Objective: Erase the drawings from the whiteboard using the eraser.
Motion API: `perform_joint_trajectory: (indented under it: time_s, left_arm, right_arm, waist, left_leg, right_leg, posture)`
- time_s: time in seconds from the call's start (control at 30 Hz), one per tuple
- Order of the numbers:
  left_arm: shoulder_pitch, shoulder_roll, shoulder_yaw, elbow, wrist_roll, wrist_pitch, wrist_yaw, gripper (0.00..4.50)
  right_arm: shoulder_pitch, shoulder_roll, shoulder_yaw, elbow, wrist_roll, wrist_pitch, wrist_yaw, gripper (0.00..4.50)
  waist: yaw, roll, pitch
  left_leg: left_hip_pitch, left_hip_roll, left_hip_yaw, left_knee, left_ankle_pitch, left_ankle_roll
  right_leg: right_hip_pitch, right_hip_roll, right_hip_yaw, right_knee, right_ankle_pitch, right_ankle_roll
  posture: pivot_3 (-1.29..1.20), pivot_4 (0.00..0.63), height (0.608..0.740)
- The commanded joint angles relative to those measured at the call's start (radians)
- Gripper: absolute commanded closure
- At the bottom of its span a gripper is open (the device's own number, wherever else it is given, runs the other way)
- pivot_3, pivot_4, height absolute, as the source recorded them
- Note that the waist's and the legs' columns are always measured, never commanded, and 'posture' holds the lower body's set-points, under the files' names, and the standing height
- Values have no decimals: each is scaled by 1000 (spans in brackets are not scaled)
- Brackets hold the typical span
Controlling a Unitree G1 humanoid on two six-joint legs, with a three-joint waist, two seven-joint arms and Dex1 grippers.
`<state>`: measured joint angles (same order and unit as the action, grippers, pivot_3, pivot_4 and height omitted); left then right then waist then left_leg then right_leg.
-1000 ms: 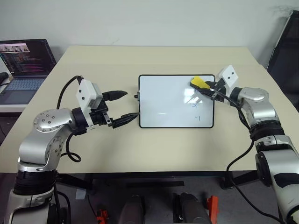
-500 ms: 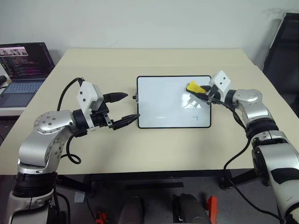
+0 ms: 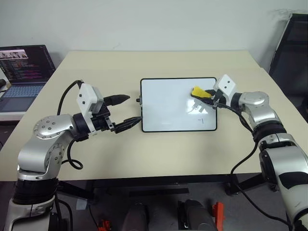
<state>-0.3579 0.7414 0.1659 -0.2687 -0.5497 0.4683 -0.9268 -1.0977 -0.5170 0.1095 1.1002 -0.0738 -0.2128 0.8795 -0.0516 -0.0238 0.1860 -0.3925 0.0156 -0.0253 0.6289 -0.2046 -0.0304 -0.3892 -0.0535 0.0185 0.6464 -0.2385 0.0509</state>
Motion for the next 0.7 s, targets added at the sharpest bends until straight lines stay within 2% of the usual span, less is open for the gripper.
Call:
perform_joint_trajectory:
  time_s: [0.03, 0.47, 0.7]
  left_arm:
    - [-3, 0, 25, -25, -14, -13, 5, 0]
    - [-25, -1, 17, -42, -22, -7, 14, 0]
    - [-22, 0, 17, -47, -23, -5, 13, 0]
  right_arm:
    - [-26, -22, -3, 43, -31, -7, -48, 3434]
    - [65, 28, 28, -15, -39, -6, 78, 3434]
    - [77, 17, 11, -50, -29, 25, 108, 3434]
  waist:
    - [0, 0, 0]
    - [-9, 0, 0]
    - [-9, 0, 0]
  left_leg:
    - [0, 0, 0, 0, 0, 0]
    - [1, 0, 0, -1, 0, 0]
    - [1, 1, 0, 0, 0, 0]
  right_leg:
    - [0, 0, 0, 0, 0, 0]
    - [0, 0, 0, 0, 0, 0]
    - [0, 0, 0, 0, 0, 0]
  posture:
    - [0, 150, 740]
    - [0, 150, 740]
    - [0, 150, 740]
